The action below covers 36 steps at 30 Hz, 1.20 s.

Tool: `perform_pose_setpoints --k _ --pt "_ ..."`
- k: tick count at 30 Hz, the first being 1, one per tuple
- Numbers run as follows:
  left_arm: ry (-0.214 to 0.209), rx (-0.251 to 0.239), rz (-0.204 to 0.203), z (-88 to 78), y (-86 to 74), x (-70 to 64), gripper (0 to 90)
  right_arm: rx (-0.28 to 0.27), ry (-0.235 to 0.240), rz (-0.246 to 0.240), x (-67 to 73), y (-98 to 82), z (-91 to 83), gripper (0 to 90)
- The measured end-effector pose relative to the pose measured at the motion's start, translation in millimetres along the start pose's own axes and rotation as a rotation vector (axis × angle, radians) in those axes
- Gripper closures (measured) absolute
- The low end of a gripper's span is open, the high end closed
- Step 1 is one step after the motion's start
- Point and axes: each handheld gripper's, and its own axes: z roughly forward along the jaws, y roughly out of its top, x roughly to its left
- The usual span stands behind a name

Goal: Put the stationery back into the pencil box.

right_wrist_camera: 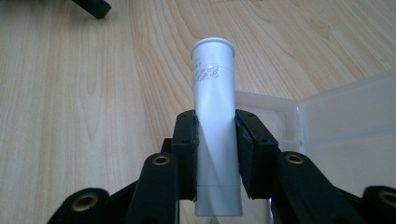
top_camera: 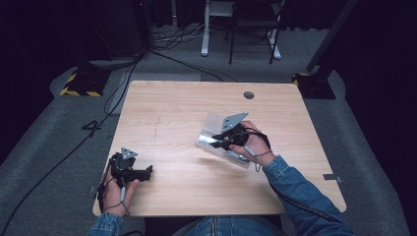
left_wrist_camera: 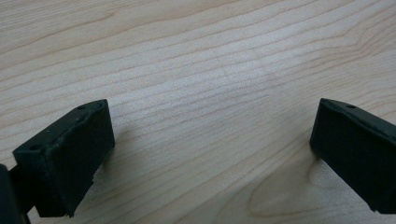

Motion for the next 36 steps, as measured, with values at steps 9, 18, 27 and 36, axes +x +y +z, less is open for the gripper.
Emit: perform_pose_setpoints --k 9,18,27,36 --pt "0.000 0.000 0.000 0.0 0.0 0.0 0.0 0.032 -0.023 0.004 -11.9 -10.4 -3.6 70.7" --pt "0.000 0.000 0.000 0.0 0.0 0.0 0.1 0.065 -0.037 0.005 -19.0 -18.1 -2.6 70.8" --pt "0.000 0.000 0.000 0.0 0.0 0.0 0.0 0.086 -0.045 -0.001 -22.1 -23.9 2.8 70.7" --pt "0.000 0.000 0.000 0.0 0.0 0.0 0.0 0.102 -0.043 0.001 -23.6 -28.3 8.3 70.7"
